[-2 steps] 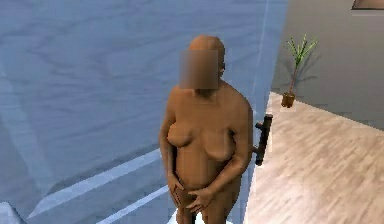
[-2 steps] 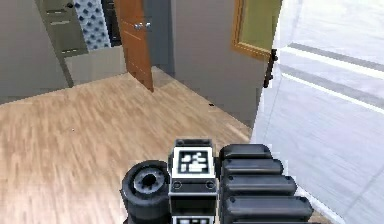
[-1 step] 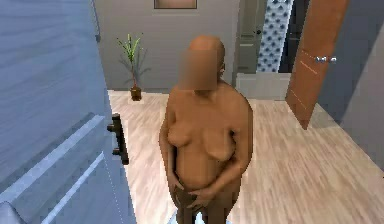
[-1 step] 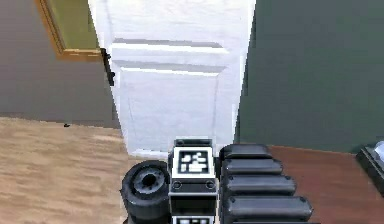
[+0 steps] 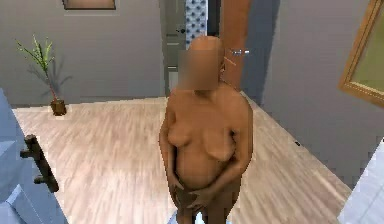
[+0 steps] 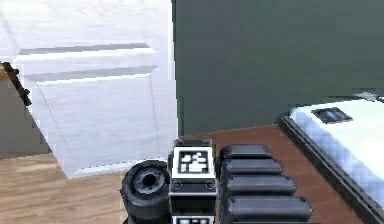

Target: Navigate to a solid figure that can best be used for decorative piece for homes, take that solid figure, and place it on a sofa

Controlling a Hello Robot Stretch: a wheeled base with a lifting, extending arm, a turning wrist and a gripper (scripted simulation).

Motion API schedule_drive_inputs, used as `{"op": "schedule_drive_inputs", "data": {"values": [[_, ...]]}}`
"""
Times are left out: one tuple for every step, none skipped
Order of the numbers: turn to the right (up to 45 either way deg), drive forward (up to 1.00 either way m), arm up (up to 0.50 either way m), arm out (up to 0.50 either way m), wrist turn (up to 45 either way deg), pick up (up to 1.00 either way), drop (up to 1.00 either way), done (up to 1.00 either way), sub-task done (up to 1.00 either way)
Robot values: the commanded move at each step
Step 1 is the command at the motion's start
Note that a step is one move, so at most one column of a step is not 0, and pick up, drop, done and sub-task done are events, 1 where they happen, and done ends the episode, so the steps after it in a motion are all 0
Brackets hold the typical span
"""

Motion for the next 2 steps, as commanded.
{"op": "schedule_drive_inputs", "data": {"values": [[0.0, 1.00, 0.00, 0.00, 0.0, 0.00, 0.00, 0.00, 0.00], [0.0, 1.00, 0.00, 0.00, 0.0, 0.00, 0.00, 0.00, 0.00]]}}
